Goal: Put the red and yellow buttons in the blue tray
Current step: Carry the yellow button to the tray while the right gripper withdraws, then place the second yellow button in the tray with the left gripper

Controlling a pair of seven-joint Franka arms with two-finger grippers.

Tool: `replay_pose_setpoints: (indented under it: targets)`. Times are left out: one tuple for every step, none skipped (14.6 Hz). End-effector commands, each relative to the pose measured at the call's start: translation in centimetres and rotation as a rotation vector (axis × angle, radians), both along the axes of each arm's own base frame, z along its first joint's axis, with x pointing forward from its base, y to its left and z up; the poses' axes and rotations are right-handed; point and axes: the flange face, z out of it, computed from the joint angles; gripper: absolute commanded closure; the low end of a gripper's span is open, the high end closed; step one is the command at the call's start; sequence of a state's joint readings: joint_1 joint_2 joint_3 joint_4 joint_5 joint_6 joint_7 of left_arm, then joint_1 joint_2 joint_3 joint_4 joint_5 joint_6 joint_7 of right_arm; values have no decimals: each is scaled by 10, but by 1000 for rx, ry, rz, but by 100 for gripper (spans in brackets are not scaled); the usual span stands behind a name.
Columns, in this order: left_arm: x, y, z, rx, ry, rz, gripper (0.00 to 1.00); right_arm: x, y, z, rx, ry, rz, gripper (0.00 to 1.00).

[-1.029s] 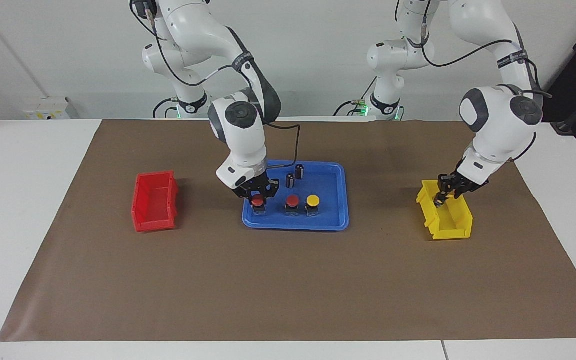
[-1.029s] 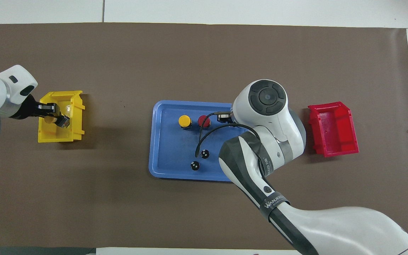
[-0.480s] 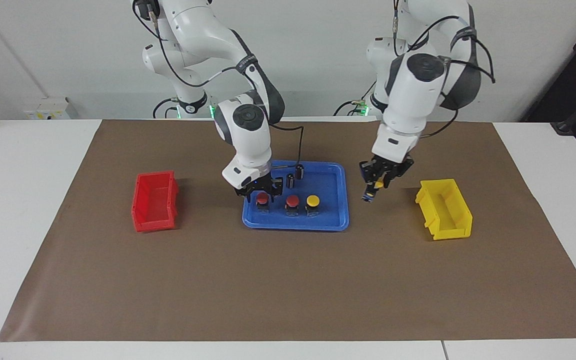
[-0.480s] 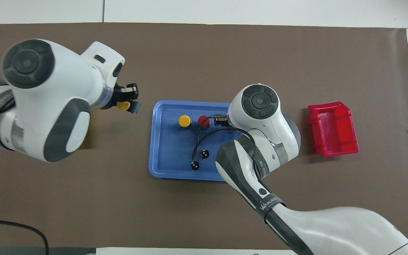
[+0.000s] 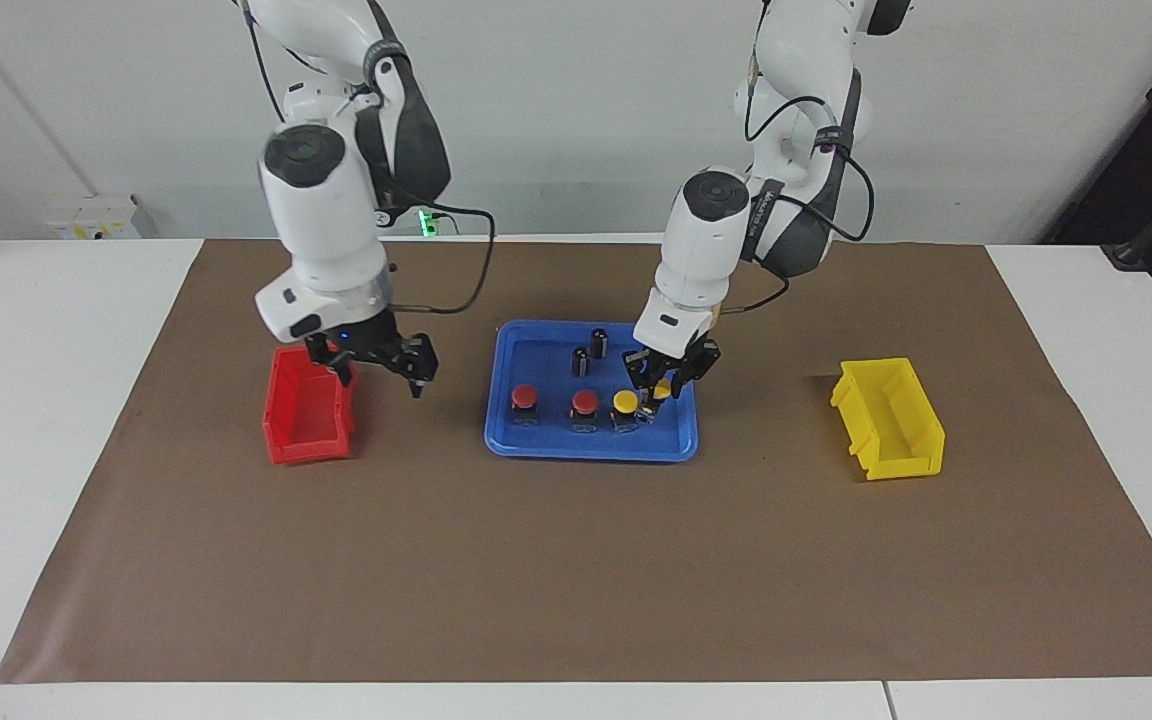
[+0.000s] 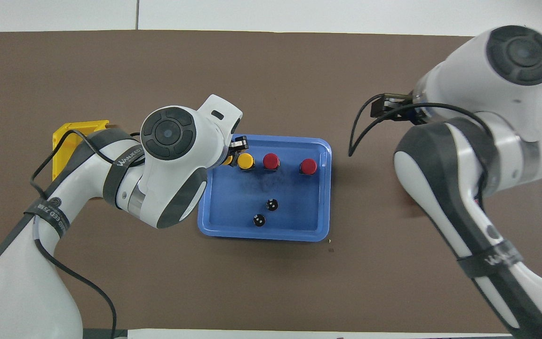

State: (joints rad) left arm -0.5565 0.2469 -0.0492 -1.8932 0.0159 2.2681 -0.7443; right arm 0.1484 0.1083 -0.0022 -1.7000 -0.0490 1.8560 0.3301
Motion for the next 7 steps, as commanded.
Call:
replay_pose_setpoints:
  targets:
    - [3,12,-2,14,-16,7,99,-19,-45,25,5,37,23,0]
    - [1,13,-6,17,-12,7,99,-24,-58,31,6,52,23,0]
    - [-1,14,-7,21,-9,6,99,-27,-69,36,7,71,23,0]
    - [-2,16,-10,27,-3,6,99,-30,-76,52,6,85,15,0]
    - [-2,16,-12,30,-1,7,99,-30,-79,67,0,100,10,0]
    - [-2,17,-15,32,1,8,99,-31,-85,81,6,106,-3,0]
    - [-3,18,-18,37,6,7,99,-32,-92,89,4,119,-10,0]
